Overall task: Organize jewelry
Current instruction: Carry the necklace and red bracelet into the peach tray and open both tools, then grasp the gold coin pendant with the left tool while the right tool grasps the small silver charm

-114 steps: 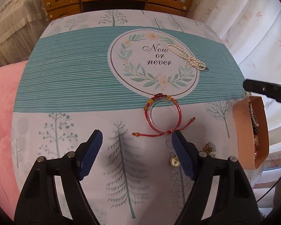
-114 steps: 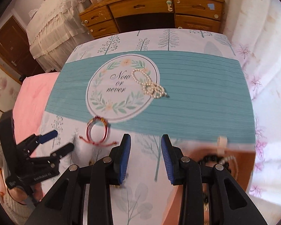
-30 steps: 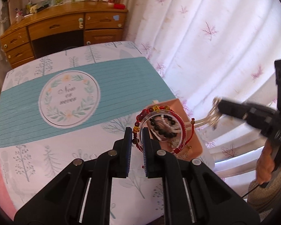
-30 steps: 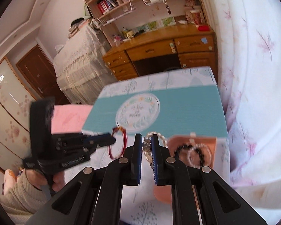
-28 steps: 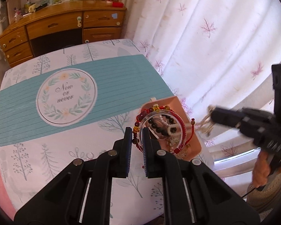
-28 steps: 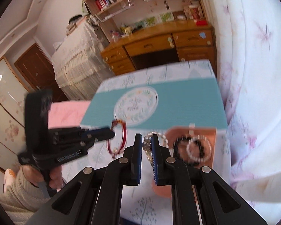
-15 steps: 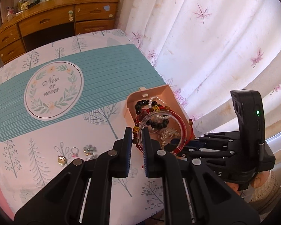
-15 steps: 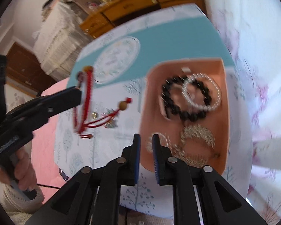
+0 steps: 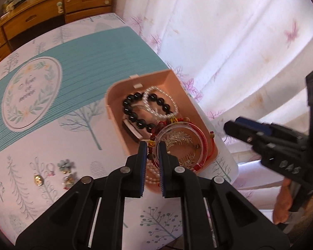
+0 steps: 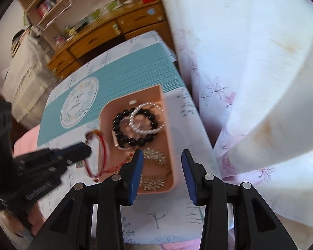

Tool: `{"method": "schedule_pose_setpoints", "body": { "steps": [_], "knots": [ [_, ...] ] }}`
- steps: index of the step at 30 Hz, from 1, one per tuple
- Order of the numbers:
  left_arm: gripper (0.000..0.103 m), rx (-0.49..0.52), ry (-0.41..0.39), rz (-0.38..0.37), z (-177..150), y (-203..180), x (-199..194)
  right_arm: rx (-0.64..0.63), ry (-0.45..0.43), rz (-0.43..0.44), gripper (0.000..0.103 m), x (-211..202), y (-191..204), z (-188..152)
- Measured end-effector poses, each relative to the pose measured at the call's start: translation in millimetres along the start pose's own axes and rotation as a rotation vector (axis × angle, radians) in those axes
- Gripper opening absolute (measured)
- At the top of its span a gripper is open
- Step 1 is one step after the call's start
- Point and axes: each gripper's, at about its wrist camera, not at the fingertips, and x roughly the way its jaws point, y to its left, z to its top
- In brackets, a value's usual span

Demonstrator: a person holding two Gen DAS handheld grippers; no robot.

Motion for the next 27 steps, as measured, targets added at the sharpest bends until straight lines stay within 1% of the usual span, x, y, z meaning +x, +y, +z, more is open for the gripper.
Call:
{"method": "schedule_pose_setpoints", "body": {
  "steps": [3, 5, 7, 8, 9, 10, 11, 12, 13, 15, 18, 27],
  "knots": [
    [0.008, 0.036, 0.018, 0.02, -3, -10, 14, -0.009, -0.015, -0.022, 0.038, -7, -5, 3],
    [0.009, 0.046, 0.028, 0.032, -5, -11, 19, -0.016, -0.021, -0.019, 0.038, -12, -3, 3],
    [0.01, 0.05, 0.038, 0.026, -7, -10, 21, -0.026, -0.024, -0.011, 0.038, -14, 3, 3],
    [0.013, 0.051, 0.042, 0.021, -9, -9, 21, -0.035, -0.027, -0.011, 0.038, -16, 6, 2],
    [0.019, 0.048, 0.048, 0.024, -11, -7, 20, -0.044, -0.027, -0.012, 0.038, -16, 9, 2],
    [0.034, 0.039, 0.047, 0.03, -14, -5, 18, -0.055, -0.027, -0.009, 0.038, -16, 13, 1],
    [0.053, 0.033, 0.038, 0.027, -17, -2, 14, -0.062, -0.028, -0.004, 0.038, -18, 15, 2],
    [0.059, 0.026, 0.023, 0.023, -20, 1, 9, -0.074, -0.026, 0.006, 0.038, -17, 20, 1],
    [0.062, 0.017, -0.003, 0.023, -24, 5, 2, -0.083, -0.025, 0.014, 0.038, -19, 23, 1],
    [0.062, 0.009, -0.017, 0.035, -32, 11, -8, -0.116, -0.026, 0.033, 0.038, -20, 36, -2],
    [0.062, -0.023, -0.045, 0.075, -47, 29, -23, -0.171, -0.015, 0.059, 0.038, -19, 56, -7],
    [0.062, -0.203, -0.126, 0.215, -98, 110, -81, -0.342, 0.035, 0.154, 0.038, -4, 124, -23]
  ]
}}
